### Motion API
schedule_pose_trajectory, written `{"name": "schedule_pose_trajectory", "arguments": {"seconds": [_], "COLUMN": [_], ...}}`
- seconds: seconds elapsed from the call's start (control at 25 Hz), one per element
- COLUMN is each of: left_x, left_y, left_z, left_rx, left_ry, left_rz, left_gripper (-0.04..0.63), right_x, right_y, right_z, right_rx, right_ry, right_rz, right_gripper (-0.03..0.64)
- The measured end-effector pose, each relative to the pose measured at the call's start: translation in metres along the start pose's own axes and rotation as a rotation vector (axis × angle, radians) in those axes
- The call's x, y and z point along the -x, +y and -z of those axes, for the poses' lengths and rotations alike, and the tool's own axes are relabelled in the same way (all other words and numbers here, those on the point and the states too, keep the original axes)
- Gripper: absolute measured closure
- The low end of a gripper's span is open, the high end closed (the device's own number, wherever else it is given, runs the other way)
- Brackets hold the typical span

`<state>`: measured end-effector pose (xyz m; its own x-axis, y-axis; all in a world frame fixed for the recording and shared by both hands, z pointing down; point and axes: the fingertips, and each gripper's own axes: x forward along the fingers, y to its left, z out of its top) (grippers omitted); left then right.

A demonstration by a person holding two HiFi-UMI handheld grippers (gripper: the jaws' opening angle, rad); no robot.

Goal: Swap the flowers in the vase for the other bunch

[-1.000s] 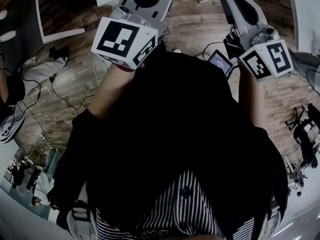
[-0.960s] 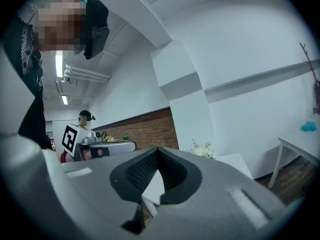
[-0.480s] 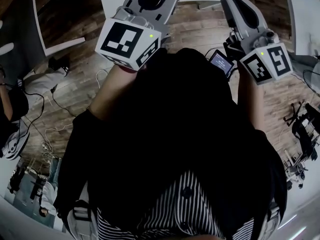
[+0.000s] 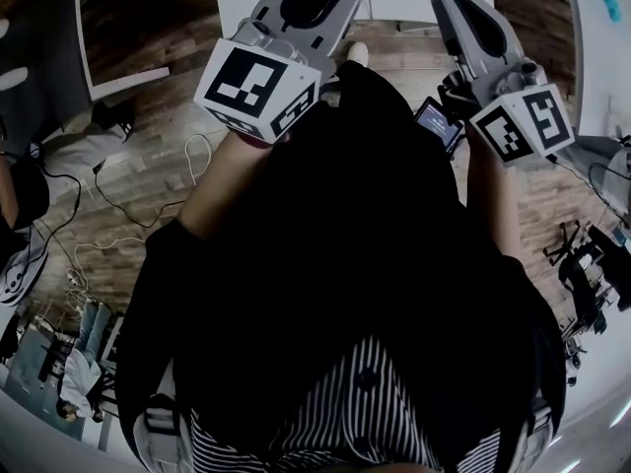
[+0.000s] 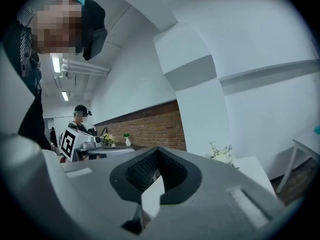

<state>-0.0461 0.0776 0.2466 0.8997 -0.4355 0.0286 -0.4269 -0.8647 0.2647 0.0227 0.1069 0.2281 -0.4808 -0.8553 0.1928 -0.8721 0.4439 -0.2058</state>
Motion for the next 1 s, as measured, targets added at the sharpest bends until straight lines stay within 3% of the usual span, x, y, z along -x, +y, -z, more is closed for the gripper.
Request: {"name": "schedule_pose_trajectory", "arguments": {"seconds": [0.32, 0.76, 1.0], "left_x": [-0.025, -0.115, -0.147], "left_y": [0.026, 0.052, 0.062], "left_z": [-0.013, -0.032, -0.03], "left_rx": [-0.02, -0.055, -0.032], "left_ry": [-0.009, -0.026, -0.005], "left_rz": [-0.085, -0.124, -0.175], "left_gripper": [0.589, 0.589, 0.589], "right_x": [-0.03, -0.056, -0.071], "right_y": [-0.031, -0.118, -0.153], "right_z": [-0.01, -0.036, -0.039], "right_rx": [-0.009, -0.004, -0.024], "right_ry": [0.003, -0.006, 0.006], "right_rz": [-0.085, -0.143, -0.209], "right_gripper": [0.617, 0.617, 0.617]}}
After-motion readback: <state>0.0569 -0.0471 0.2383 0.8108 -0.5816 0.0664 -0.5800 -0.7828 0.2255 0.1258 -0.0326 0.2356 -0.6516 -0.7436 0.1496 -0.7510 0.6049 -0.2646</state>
